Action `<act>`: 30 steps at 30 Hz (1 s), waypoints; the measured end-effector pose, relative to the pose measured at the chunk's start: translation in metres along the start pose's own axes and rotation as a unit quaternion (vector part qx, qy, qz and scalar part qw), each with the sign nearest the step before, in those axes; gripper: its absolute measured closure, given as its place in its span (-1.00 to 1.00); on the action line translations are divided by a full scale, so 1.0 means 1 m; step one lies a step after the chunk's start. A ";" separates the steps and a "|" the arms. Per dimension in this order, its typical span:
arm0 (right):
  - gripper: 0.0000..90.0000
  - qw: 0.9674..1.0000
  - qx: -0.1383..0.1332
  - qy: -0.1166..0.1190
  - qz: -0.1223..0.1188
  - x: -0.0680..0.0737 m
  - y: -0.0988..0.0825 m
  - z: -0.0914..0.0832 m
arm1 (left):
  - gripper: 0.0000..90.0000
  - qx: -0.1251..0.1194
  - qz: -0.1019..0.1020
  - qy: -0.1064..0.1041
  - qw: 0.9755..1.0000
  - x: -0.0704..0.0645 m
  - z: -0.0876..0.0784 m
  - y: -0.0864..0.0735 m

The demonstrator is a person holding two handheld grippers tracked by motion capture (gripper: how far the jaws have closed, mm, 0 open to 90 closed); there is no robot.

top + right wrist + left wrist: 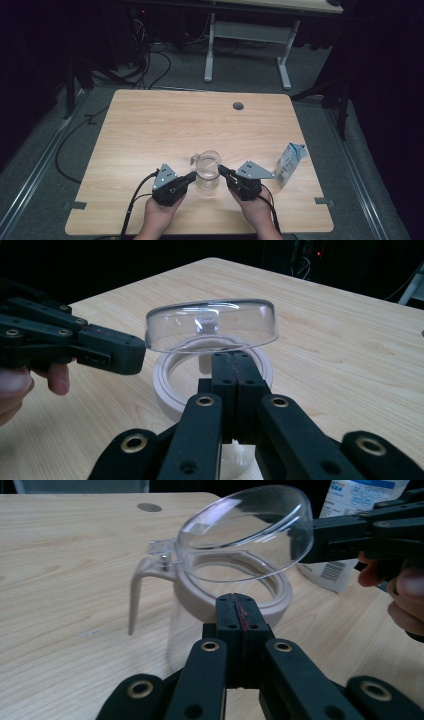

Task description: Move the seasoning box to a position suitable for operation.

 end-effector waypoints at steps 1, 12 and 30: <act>1.00 1.000 0.000 0.000 0.000 0.000 0.000 0.000 | 1.00 0.000 0.000 0.000 1.000 0.000 0.000 0.000; 1.00 1.000 -0.001 0.003 -0.002 0.001 0.000 0.001 | 1.00 -0.002 0.006 -0.007 1.000 -0.011 0.009 0.005; 1.00 1.000 0.016 -0.004 -0.015 0.001 -0.013 0.003 | 1.00 -0.010 0.005 -0.010 1.000 -0.012 0.009 0.011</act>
Point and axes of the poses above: each handheld gripper's, and its own axes: z roughly forward along the jaws, y roughly out of its top, x roughly to its left, the point moved 10 cm from there along z, roughly forward along the jaws, and after that the axes turned 5 degrees about -x, right-handed, at the moved point
